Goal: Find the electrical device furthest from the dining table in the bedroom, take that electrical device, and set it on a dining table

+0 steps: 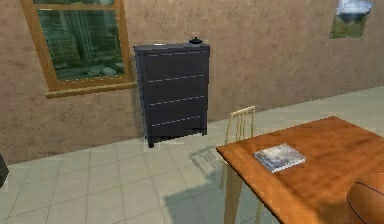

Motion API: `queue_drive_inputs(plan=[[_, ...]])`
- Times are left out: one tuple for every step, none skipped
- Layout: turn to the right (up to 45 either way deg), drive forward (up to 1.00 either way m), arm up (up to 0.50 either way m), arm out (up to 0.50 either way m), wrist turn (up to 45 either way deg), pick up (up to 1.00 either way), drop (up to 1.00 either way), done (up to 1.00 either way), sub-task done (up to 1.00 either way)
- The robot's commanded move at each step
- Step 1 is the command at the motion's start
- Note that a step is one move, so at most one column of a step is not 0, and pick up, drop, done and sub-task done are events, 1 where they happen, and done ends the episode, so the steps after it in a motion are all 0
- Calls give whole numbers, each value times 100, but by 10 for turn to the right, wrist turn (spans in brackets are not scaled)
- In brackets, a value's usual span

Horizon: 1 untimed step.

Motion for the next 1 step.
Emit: queue_drive_inputs(plan=[[0, 0, 0, 0, 0, 0, 100, 0, 0]])
